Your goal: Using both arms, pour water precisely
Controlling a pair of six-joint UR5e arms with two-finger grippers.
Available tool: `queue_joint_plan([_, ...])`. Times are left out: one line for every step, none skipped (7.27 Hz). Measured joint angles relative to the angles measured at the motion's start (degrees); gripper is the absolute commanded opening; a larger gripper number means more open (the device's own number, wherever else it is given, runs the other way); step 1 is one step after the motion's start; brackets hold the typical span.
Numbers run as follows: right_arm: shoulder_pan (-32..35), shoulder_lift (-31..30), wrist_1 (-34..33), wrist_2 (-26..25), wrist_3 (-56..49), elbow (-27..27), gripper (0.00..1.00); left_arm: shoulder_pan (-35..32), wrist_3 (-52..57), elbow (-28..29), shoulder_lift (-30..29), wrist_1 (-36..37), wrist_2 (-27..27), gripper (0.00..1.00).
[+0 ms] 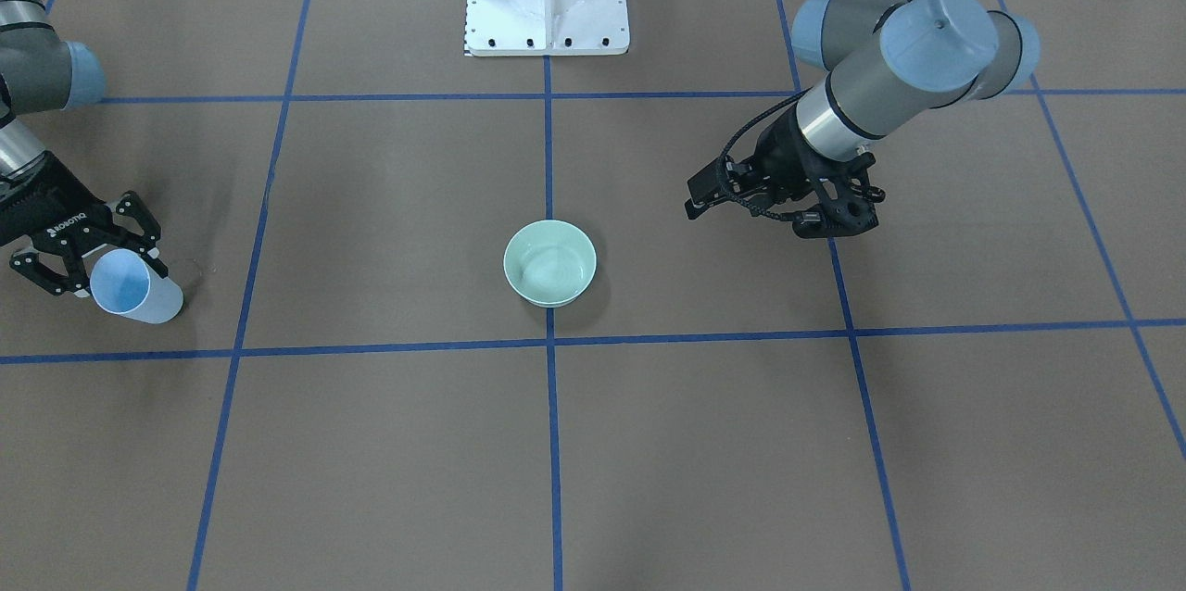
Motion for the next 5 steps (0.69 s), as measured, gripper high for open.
queue_joint_plan([0.3,2.6,-4.5,0.2,-0.1,1.4,0.00,-0.6,0.1,0.0,0.0,0.0,-0.3,0.99])
queue_joint_plan([-0.3,5.0,-8.6,-1.7,-0.3,3.0,0.00,-1.3,0.1,0.0,0.1,0.0,-0.6,0.99])
queue_joint_plan([-2.5,6.8,-11.4,-6.0,-0.3,4.5,0.00,-1.6,0.2,0.1,0.1,0.0,-0.8,0.99])
queue_joint_plan([-5.4,8.6,-14.3,-10.2,0.3,5.8,0.00,-1.7,0.2,0.3,0.1,0.0,-0.8,0.99])
queue_joint_plan([-7.8,10.6,-18.5,-12.7,1.1,7.5,0.00,-1.8,0.2,0.4,0.1,0.0,-0.9,0.99])
